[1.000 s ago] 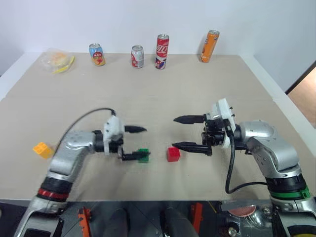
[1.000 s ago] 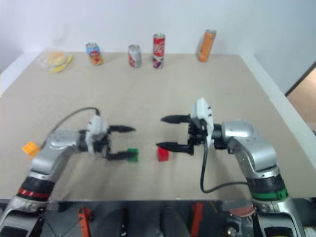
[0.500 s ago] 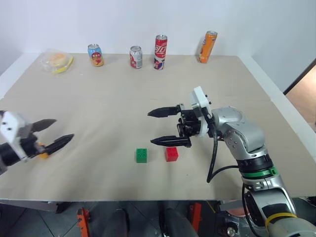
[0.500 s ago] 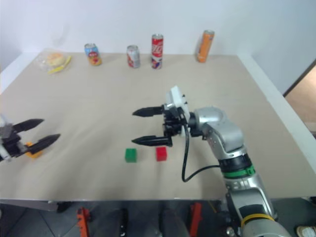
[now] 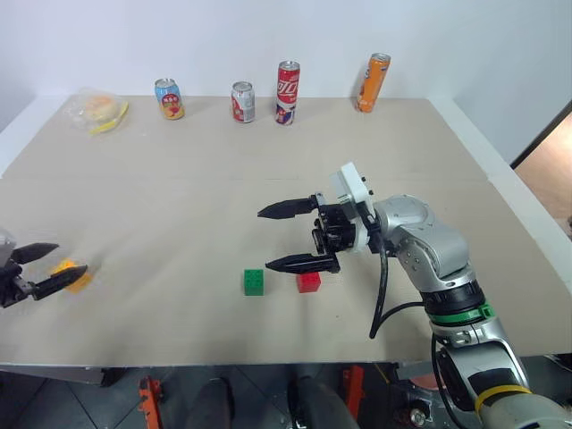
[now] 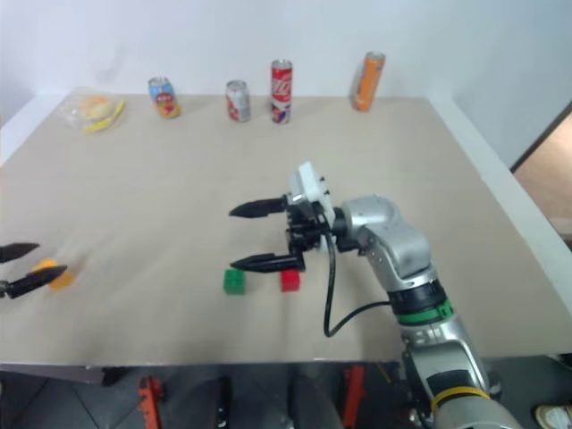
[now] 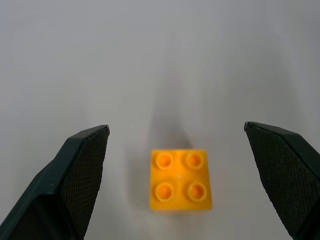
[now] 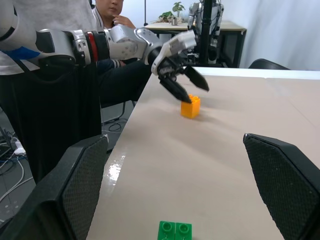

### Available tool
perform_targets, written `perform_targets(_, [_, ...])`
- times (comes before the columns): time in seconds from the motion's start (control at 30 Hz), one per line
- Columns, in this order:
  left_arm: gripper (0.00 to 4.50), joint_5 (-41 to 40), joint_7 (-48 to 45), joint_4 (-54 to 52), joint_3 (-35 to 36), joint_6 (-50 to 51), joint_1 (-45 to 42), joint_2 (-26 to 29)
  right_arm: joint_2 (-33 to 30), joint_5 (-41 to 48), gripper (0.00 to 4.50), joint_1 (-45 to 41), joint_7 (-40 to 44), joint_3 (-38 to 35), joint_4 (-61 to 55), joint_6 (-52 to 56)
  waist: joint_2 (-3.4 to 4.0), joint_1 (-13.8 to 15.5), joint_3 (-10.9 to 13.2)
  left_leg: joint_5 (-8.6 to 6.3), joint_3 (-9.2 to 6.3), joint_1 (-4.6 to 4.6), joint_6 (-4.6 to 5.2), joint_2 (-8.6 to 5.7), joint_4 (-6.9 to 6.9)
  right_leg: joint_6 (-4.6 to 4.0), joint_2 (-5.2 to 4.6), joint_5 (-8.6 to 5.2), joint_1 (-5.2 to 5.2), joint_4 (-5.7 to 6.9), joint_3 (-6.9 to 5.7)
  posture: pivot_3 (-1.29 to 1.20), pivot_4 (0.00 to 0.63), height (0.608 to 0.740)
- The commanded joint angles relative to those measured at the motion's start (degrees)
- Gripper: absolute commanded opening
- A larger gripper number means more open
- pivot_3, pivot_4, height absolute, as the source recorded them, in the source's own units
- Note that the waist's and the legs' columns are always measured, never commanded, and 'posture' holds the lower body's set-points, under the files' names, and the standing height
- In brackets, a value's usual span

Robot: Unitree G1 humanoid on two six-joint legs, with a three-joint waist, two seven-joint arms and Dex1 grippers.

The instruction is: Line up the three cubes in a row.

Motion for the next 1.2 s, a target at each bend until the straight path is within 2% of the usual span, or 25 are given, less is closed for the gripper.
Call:
perform_targets(0.03, [4.48,2.24,-0.88,2.98,-2.26,-3.22,-1.45,1.17,-0.4,0.93,4.5,0.18,-0.68,-1.51,-2.86,0.35,-0.03,-0.01,-0.02,0.0,0.05,-0.01,0.0,0.01,0.0,0.0,0.0,0.0,-0.07,0.08,0.03,0.0,0.15,0.74])
perform_targets(0.17, [4.48,2.96,-1.4,5.45,-4.47,-4.4,-3.46,0.82,-0.68,1.04,4.5,0.49,-1.19,-1.69,-3.55,0.71,-0.04,-0.01,-0.03,0.02,0.1,-0.16,-0.02,0.08,0.03,-0.04,0.1,0.05,-0.4,0.33,0.07,0.0,0.15,0.74])
perform_targets(0.37, [2.78,3.89,-1.56,8.46,-6.34,-5.75,-5.68,1.0,-1.2,1.53,4.5,0.94,-1.82,-1.98,-4.78,1.4,-0.04,-0.04,-0.02,0.02,0.12,-0.16,-0.01,0.14,0.03,-0.08,0.19,0.07,-0.43,0.36,0.1,0.0,0.15,0.74])
perform_targets(0.5, [1.37,4.21,-1.64,9.51,-6.89,-6.25,-5.91,1.33,-1.39,2.41,4.5,1.19,-2.03,-2.33,-5.57,2.24,-0.04,-0.08,-0.03,0.02,0.19,-0.17,-0.02,0.15,0.02,-0.08,0.2,0.07,-0.47,0.36,0.15,0.0,0.15,0.74])
perform_targets(0.73, [1.39,3.59,-2.15,8.48,-6.47,-6.7,-5.63,1.16,-1.52,2.73,4.5,1.07,-2.05,-2.23,-5.47,2.43,-0.04,-0.08,-0.03,0.02,0.22,-0.16,-0.01,0.15,0.04,-0.07,0.21,0.09,-0.47,0.37,0.18,0.0,0.15,0.74])
perform_targets(0.9, [1.39,-1.75,-4.49,-6.0,-7.81,0.93,-5.49,-0.16,-3.01,3.34,4.5,0.84,-1.4,-3.07,-5.22,2.82,-0.07,0.12,-0.04,0.02,0.21,-0.22,-0.02,0.15,0.06,-0.06,0.19,0.08,-0.47,0.37,0.18,0.0,0.15,0.74])
perform_targets(1.07, [1.39,-3.13,-6.15,-18.48,-15.65,7.27,-9.45,-1.96,-5.83,2.69,4.5,0.75,-1.68,-3.6,-4.29,3.89,-0.07,0.11,-0.04,0.03,0.23,-0.21,-0.03,0.1,0.14,0.04,0.19,0.12,-0.41,0.37,0.3,0.0,0.15,0.74])
perform_targets(1.2, [1.39,-0.43,-9.2,-20.81,-24.52,6.73,-16.25,-4.29,-7.61,1.71,4.5,1.19,-2.3,-4.27,-4.36,3.67,-0.07,-0.08,-0.04,0.03,0.27,-0.19,-0.02,0.11,0.19,0.12,0.32,0.17,-0.42,0.38,0.43,0.0,0.15,0.74])
